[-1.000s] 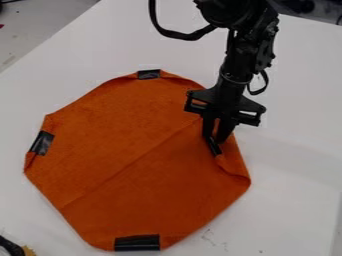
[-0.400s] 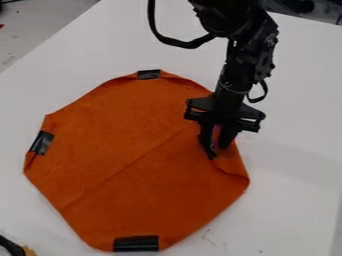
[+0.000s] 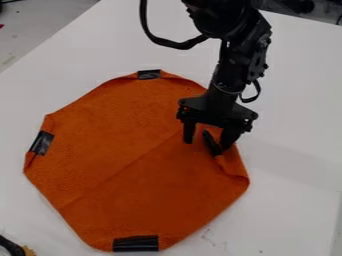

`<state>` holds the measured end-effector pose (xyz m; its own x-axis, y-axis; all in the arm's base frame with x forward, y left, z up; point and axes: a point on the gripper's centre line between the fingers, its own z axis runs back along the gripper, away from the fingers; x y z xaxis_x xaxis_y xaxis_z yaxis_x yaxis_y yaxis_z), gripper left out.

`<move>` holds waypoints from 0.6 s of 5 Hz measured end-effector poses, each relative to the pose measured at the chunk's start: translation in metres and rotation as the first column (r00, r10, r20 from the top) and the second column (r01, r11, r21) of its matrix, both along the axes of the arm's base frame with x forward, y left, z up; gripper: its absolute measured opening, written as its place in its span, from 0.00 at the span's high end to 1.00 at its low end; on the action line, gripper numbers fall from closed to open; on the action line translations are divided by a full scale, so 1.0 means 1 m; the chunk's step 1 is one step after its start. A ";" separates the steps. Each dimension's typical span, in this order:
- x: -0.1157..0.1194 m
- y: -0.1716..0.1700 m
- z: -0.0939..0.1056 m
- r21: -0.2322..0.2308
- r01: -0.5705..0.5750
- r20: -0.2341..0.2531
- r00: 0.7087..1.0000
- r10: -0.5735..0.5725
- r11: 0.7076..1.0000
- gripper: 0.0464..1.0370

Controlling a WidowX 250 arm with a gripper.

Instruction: Fold the cloth from bottom right to top left

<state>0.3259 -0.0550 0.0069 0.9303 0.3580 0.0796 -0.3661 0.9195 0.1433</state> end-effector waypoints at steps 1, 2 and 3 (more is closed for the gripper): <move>-0.002 0.000 -0.003 -0.011 -0.003 -0.002 1.000 0.003 1.000 0.23; -0.003 0.000 -0.004 -0.020 -0.003 -0.007 1.000 0.003 1.000 0.53; -0.003 0.000 -0.003 -0.022 0.007 -0.009 1.000 -0.007 1.000 0.78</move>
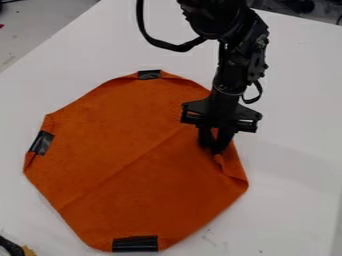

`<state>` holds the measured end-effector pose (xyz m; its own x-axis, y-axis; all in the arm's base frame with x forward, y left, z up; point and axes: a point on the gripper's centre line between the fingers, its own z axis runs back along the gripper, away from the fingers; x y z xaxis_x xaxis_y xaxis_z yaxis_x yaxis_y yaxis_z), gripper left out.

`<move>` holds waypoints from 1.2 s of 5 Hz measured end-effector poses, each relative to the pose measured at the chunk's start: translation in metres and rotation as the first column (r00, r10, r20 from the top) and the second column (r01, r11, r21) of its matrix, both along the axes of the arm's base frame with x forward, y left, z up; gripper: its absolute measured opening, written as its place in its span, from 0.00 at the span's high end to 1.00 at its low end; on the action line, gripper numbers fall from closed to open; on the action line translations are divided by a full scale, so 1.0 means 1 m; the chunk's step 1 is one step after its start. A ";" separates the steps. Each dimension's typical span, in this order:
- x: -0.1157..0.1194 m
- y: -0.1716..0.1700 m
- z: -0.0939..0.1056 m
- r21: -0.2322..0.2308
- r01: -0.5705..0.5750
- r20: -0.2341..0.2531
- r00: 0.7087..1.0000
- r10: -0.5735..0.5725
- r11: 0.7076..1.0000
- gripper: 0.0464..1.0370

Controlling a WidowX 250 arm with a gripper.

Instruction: Fold the cloth from bottom right to top left

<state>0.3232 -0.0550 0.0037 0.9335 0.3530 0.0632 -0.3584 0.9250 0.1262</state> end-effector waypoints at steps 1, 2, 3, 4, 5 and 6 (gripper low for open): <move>0.001 0.000 0.001 0.004 0.010 -0.002 1.000 -0.010 1.000 0.93; -0.005 0.003 0.004 0.033 -0.003 -0.044 0.999 0.004 0.999 0.98; -0.006 0.005 0.029 0.068 -0.034 -0.010 0.999 0.034 0.997 0.98; -0.001 0.021 0.066 0.087 -0.069 0.079 0.995 0.062 0.994 0.98; -0.009 0.073 0.076 0.074 -0.150 0.111 0.984 0.142 0.986 0.98; -0.026 0.115 0.059 0.022 -0.181 0.103 0.979 0.178 0.983 0.98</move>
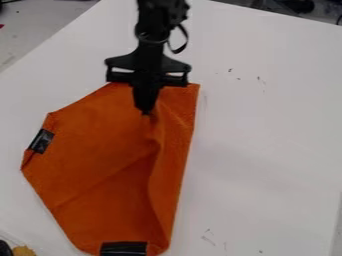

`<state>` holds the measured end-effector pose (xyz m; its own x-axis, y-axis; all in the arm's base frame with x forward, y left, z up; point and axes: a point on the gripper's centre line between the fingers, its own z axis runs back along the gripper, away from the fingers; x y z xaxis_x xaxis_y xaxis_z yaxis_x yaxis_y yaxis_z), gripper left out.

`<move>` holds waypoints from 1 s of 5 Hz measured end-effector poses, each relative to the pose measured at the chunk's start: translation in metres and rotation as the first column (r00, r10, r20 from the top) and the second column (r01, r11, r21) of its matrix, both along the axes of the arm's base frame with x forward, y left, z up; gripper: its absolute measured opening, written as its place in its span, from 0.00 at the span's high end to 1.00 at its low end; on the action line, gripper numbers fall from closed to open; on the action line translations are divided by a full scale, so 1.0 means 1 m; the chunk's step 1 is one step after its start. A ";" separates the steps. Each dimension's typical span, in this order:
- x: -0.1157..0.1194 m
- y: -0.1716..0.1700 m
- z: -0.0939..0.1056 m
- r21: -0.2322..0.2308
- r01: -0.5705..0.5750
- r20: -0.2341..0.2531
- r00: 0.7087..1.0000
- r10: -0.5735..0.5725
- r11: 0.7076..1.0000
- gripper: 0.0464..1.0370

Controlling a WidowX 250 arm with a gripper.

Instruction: Fold the cloth from bottom right to top left

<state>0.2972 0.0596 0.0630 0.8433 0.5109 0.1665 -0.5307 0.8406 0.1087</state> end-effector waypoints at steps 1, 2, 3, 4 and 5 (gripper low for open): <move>-0.021 0.044 -0.014 -0.046 -0.059 0.000 0.998 0.059 0.997 0.98; -0.028 0.057 -0.031 -0.102 -0.046 0.015 0.999 0.047 0.994 0.95; -0.029 0.061 -0.050 -0.141 -0.007 0.013 1.000 0.009 0.990 0.79; -0.025 0.064 -0.050 -0.135 0.043 0.002 0.999 -0.044 0.990 0.51; -0.020 0.063 -0.042 -0.097 0.094 -0.048 0.994 -0.099 0.991 0.20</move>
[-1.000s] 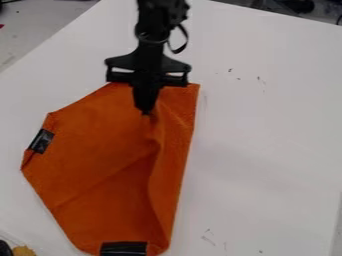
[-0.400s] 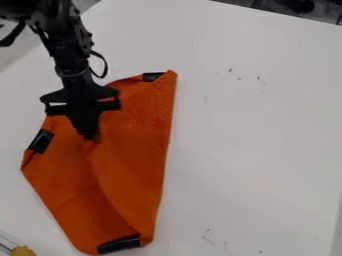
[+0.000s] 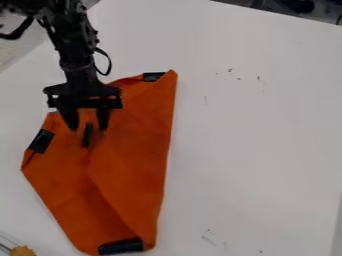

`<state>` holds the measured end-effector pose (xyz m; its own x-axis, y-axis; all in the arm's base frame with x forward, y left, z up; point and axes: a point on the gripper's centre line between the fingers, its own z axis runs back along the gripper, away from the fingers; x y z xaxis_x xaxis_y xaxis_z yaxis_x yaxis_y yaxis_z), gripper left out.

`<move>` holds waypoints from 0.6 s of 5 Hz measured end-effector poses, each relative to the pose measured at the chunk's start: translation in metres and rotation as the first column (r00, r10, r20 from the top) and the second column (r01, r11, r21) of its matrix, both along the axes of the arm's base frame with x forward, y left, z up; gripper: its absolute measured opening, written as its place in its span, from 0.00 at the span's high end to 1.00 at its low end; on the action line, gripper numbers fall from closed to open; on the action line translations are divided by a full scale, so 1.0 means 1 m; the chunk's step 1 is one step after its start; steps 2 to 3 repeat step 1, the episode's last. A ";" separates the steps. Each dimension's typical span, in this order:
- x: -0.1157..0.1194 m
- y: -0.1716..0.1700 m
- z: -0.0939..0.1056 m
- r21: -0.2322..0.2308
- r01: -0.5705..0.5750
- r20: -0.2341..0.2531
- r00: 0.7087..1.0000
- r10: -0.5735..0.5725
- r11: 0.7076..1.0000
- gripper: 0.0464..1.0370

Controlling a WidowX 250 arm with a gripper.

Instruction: Fold the cloth from bottom right to top left

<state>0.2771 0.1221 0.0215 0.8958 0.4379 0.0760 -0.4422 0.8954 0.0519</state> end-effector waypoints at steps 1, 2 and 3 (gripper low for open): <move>0.003 -0.009 0.017 0.053 0.039 -0.043 0.998 -0.036 0.998 0.03; 0.003 -0.009 0.017 0.053 0.039 -0.043 0.998 -0.036 0.998 0.03; 0.003 -0.009 0.017 0.053 0.039 -0.043 0.998 -0.036 0.998 0.03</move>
